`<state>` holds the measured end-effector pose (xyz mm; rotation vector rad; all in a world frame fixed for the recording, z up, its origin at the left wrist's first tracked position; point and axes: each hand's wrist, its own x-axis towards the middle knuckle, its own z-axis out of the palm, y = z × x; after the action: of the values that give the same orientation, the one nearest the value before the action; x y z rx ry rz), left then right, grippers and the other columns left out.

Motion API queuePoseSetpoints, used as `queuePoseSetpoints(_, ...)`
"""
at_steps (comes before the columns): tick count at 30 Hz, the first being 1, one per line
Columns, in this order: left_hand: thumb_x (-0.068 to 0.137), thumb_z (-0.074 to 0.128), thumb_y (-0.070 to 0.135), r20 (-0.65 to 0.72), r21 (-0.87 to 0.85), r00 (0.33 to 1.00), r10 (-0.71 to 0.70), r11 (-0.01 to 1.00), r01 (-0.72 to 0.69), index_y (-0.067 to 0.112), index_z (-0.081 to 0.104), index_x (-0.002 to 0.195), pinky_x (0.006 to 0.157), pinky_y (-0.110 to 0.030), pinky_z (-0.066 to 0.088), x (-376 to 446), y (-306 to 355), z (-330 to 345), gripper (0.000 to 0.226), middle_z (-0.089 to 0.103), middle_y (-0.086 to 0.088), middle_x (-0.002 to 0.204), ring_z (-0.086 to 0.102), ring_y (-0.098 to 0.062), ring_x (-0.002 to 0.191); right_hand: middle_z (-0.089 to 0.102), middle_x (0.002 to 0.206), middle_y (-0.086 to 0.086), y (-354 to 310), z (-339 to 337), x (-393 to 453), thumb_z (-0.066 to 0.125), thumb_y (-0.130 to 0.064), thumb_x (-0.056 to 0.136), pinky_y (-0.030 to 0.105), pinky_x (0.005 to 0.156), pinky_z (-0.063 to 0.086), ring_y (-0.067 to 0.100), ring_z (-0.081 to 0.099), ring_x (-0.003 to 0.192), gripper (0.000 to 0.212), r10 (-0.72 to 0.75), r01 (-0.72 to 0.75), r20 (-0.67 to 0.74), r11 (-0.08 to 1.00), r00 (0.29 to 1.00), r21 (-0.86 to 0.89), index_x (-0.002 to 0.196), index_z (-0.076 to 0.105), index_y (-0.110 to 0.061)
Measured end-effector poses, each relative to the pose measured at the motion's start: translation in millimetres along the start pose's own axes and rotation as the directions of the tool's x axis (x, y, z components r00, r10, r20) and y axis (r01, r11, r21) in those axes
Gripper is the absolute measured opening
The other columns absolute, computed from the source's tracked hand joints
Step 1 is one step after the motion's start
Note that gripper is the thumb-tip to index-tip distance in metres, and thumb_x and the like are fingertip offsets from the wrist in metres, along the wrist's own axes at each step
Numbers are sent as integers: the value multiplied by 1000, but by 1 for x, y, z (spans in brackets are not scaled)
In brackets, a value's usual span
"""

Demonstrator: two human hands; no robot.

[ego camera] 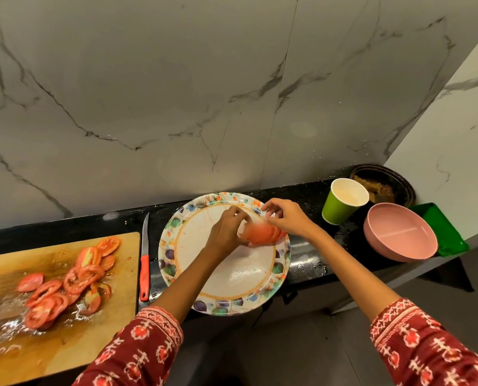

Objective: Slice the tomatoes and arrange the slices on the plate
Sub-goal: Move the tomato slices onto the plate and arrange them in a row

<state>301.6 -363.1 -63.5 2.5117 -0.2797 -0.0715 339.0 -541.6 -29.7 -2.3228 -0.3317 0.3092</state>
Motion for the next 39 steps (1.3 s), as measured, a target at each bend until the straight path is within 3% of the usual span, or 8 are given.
queuePoseSetpoints(5, 70, 79, 26, -147, -27, 989, 28, 999, -33, 17, 59, 109, 76, -20, 43, -5, 0, -6, 45, 48, -6, 124, 46, -18, 112, 70, 85, 7, -9, 9, 2, 69, -18, 83, 32, 83, 53, 15, 66, 82, 7, 101, -120, 107, 974, 989, 192, 86, 68, -11)
queuePoseSetpoints(9, 71, 78, 34, -150, -6, 989, -13, 1000, 13, 19, 60, 108, 77, -20, 42, -11, -3, -3, 44, 48, -4, 125, 43, -17, 115, 71, 85, 11, -19, 19, 2, 71, -16, 81, 30, 80, 54, 17, 68, 79, 7, 180, -215, 151, 943, 972, 256, 82, 66, -12)
queuePoseSetpoints(15, 67, 79, 40, -107, -77, 987, -118, 991, 110, 19, 54, 117, 79, -24, 41, -17, -5, 3, 60, 47, -4, 127, 44, -18, 114, 67, 86, 7, -29, 18, 2, 72, -9, 78, 21, 69, 54, 19, 67, 83, 8, 210, -233, 155, 961, 965, 149, 81, 65, -13)
queuePoseSetpoints(19, 66, 81, 32, 29, -143, 986, -166, 975, 168, 15, 44, 131, 94, -31, 42, -19, -11, 13, 77, 46, -10, 133, 47, -24, 118, 63, 87, 3, -27, 18, 8, 70, -9, 80, 23, 74, 51, 18, 61, 88, 4, 178, -174, 138, 984, 974, -41, 83, 68, -10)
queuePoseSetpoints(25, 70, 79, 25, 79, -153, 982, -171, 971, 181, 12, 45, 133, 93, -28, 42, -9, 0, 21, 72, 49, -12, 129, 49, -25, 114, 65, 96, 7, -19, 22, 14, 67, -14, 83, 29, 83, 52, 12, 57, 85, 12, 107, -76, 103, 961, 989, -267, 91, 70, -6)
queuePoseSetpoints(28, 74, 76, 23, 55, -159, 985, -165, 972, 171, 9, 48, 130, 90, -25, 40, -5, 3, 26, 63, 52, -13, 125, 50, -25, 112, 65, 93, 6, -16, 17, 12, 64, -10, 84, 28, 80, 51, 12, 56, 83, 11, 83, -63, 66, 963, 994, -264, 92, 70, -5)
queuePoseSetpoints(33, 74, 76, 21, -36, -200, 987, -156, 969, 146, 6, 53, 126, 90, -30, 45, -3, 2, 32, 59, 58, -14, 121, 53, -26, 110, 60, 78, 1, 5, 0, 3, 57, -3, 83, 24, 66, 41, 9, 52, 69, 16, 112, -134, -141, 978, 984, -159, 94, 69, -7)
queuePoseSetpoints(39, 71, 79, 22, 8, -199, 987, -160, 967, 158, 11, 46, 133, 96, -30, 43, 1, -3, 35, 71, 54, -12, 128, 51, -26, 116, 61, 108, 8, 23, -4, -8, 66, -12, 82, 23, 73, 42, 14, 54, 91, 30, 120, -126, -43, 975, 992, -184, 112, 63, -10)
